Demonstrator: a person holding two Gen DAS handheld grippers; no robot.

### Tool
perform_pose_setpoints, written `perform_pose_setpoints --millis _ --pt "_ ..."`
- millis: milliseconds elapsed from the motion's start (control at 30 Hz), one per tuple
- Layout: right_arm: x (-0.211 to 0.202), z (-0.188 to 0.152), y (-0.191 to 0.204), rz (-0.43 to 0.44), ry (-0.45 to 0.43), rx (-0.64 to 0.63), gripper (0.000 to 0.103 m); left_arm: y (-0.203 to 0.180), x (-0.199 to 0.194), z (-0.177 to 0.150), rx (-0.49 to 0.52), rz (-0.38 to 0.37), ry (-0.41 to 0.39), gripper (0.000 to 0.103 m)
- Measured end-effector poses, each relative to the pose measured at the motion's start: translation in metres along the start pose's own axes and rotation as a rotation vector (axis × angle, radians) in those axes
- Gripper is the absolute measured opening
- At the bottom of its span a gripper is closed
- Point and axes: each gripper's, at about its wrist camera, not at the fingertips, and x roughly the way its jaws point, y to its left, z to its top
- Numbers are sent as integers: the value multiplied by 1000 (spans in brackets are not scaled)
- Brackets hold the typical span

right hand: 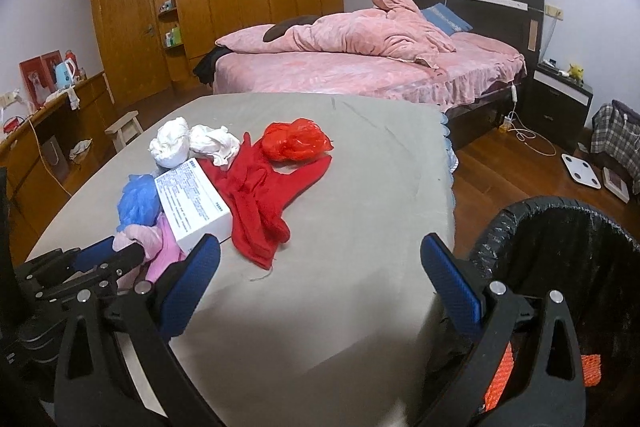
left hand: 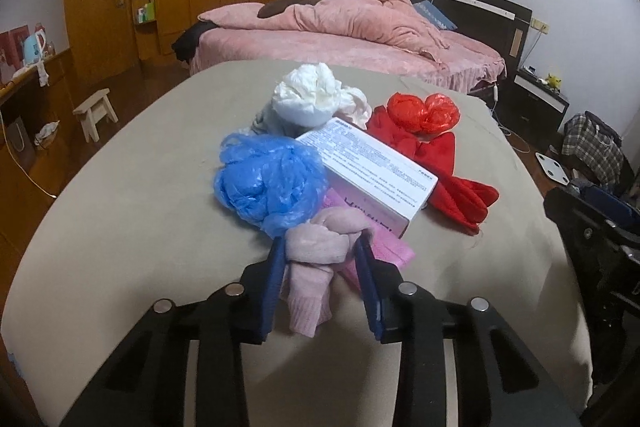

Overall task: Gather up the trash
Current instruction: 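Hold the pink sock in the left tool while the right tool grasps the white medicine box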

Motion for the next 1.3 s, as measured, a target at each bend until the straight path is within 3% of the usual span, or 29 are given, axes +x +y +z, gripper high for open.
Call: perform_pose_setpoints --millis 333,467,800,1100,1300 --pt "-5 8 14 19 -21 -23 98 9 -38 12 -22 -20 -70 35" --pt "0 13 23 47 -19 -26 97 15 -46 19 -14 8 -119 35" --pt "44 25 61 128 21 -88 97 47 -26 29 -34 90 -131 35" --pt "80 24 82 180 120 -140 80 57 -12 31 -34 105 -124 35" --pt "89 23 93 192 161 -173 79 59 -11 31 -39 104 -122 35"
